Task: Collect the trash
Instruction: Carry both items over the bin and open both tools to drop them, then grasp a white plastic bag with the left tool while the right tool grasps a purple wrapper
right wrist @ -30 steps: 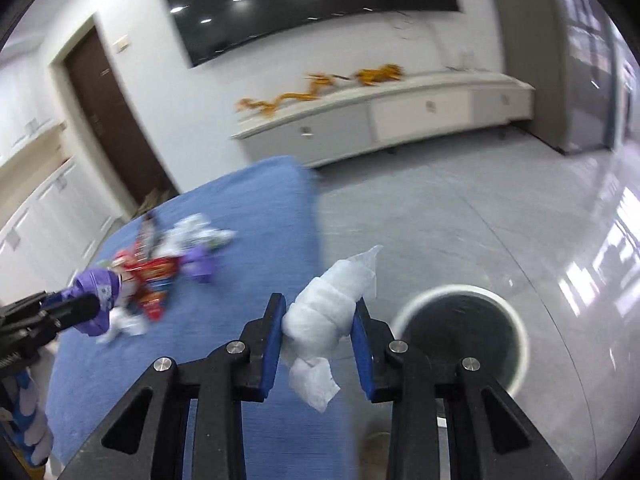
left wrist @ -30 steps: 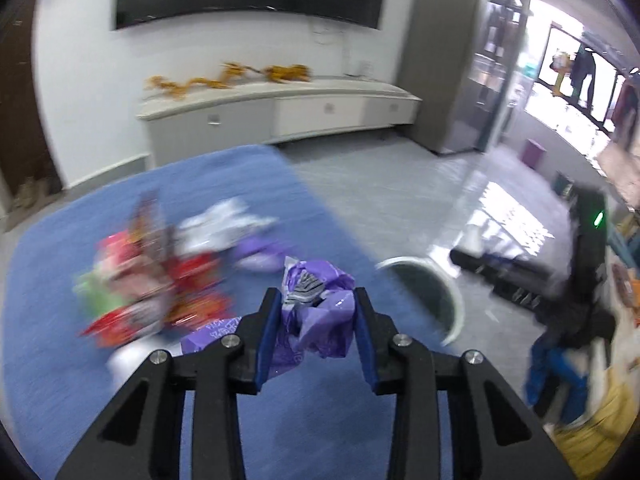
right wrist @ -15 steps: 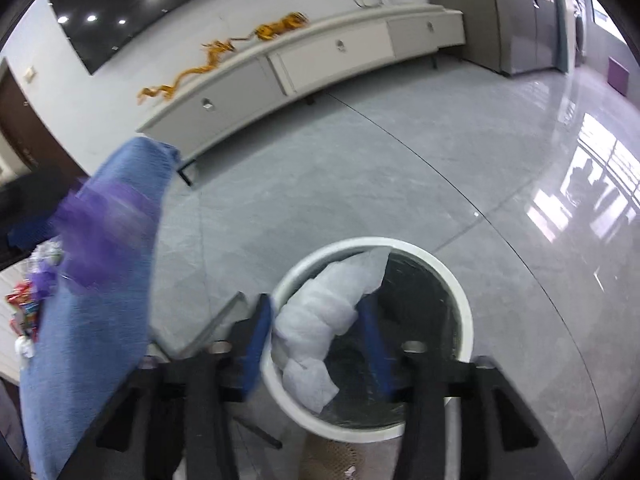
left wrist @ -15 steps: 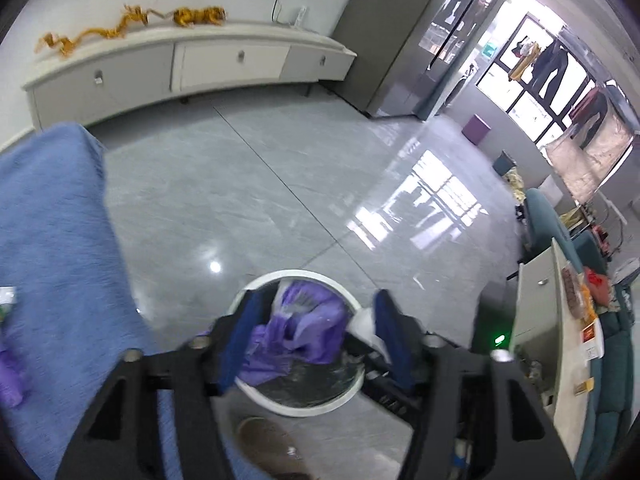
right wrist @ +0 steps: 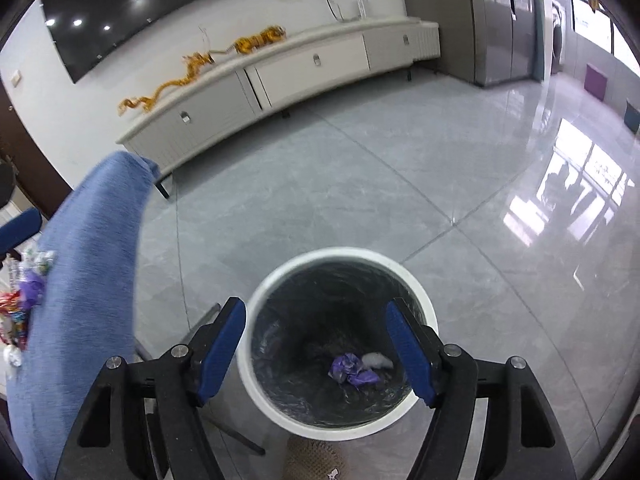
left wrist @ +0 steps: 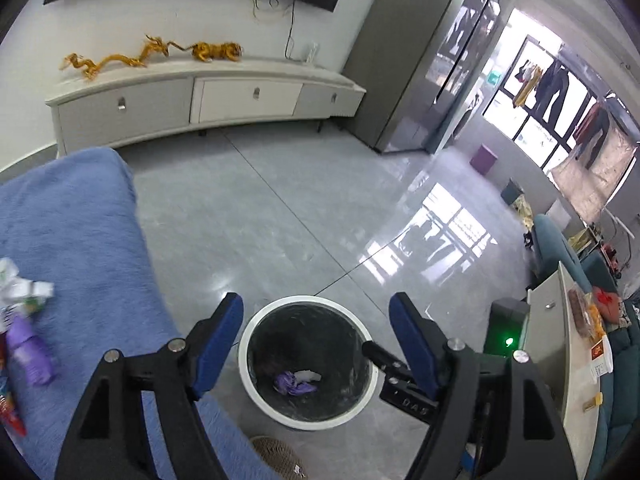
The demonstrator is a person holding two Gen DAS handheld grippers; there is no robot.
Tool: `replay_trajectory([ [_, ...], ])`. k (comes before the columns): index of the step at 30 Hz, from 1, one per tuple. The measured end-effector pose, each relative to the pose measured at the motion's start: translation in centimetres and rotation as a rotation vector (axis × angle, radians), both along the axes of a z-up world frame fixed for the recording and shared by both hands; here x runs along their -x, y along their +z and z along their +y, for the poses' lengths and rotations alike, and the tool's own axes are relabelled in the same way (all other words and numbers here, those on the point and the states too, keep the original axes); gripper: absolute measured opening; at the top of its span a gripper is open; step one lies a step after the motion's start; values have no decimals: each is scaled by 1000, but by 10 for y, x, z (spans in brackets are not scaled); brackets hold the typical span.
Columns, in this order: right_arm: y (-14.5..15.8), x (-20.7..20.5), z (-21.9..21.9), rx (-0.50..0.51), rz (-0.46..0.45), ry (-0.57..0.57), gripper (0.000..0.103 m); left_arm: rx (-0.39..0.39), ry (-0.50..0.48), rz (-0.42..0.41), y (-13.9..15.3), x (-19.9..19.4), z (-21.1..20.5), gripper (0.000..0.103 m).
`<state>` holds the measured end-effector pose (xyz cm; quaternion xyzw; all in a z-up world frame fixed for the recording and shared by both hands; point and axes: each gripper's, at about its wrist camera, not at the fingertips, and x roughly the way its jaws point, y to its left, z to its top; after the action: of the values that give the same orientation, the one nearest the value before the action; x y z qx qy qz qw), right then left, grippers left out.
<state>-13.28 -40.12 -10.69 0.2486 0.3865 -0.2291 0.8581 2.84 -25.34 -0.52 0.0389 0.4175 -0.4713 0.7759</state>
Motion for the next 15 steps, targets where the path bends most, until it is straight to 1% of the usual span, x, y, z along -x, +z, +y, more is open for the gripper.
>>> replay_trajectory([
  [2,22,2,14,41,-26,11,71,-2,-16,-28,11,7,15,74],
  [3,30,2,20,56,-36,17,71,-4,-17,-56,19,12,25,74],
  [7,76,5,57,153,-101,44,71,18,25,-134,43,25,65,74],
  [11,121,7,101,258,-160,61,80,32,129,-249,68,33,117,74],
  [12,132,7,111,280,-177,67,81,33,151,-269,72,33,130,74],
  [14,153,8,133,304,-223,97,86,36,200,-290,80,33,156,76],
  [15,162,7,143,311,-240,115,86,38,231,-293,83,32,172,79],
])
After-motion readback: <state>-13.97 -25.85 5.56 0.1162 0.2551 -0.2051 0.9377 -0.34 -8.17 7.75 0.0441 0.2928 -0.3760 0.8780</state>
